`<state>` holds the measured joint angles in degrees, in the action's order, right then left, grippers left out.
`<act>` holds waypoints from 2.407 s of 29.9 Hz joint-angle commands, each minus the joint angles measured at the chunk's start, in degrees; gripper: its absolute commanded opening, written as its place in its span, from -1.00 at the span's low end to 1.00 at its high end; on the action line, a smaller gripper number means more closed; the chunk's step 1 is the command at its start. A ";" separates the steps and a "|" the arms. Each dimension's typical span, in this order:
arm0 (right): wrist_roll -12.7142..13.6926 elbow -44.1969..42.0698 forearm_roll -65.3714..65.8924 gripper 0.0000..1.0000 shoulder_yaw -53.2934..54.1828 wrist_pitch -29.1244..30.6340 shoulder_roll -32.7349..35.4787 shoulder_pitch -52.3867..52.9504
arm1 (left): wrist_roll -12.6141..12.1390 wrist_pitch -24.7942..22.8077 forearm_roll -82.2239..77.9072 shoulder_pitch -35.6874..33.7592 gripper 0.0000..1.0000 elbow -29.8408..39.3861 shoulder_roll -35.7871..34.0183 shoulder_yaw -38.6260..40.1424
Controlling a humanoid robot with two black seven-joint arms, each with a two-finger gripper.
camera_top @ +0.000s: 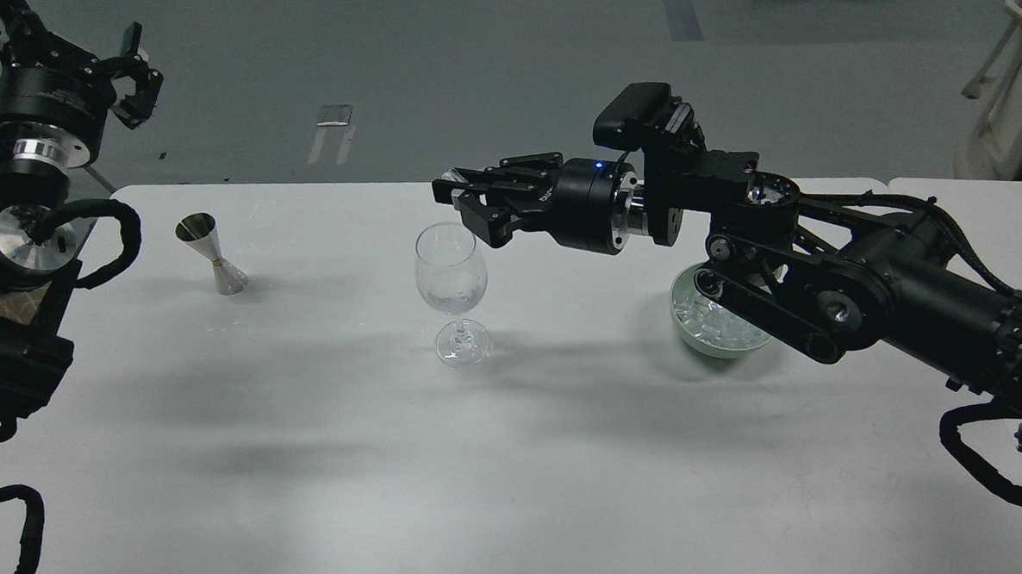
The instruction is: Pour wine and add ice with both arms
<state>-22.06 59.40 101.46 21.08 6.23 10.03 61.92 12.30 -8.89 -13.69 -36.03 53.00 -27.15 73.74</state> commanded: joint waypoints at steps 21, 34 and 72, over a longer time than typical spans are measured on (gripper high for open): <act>0.00 1.42 -0.65 0.56 3.25 -0.61 1.31 -0.48 | -0.08 0.01 -0.02 0.00 0.97 0.00 -0.01 0.00; 0.18 0.11 -19.17 1.00 29.96 -0.43 -2.12 -5.14 | -0.17 0.01 -0.02 -0.44 0.97 -0.70 0.34 -1.05; 7.38 -19.15 -86.87 1.00 46.69 11.26 -5.90 -10.23 | 0.01 -12.47 -1.43 -3.78 0.97 -10.02 6.15 -7.20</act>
<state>-14.54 40.43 14.47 68.65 16.95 4.65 52.54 12.30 -20.95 -15.04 -39.64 43.14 -21.34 67.88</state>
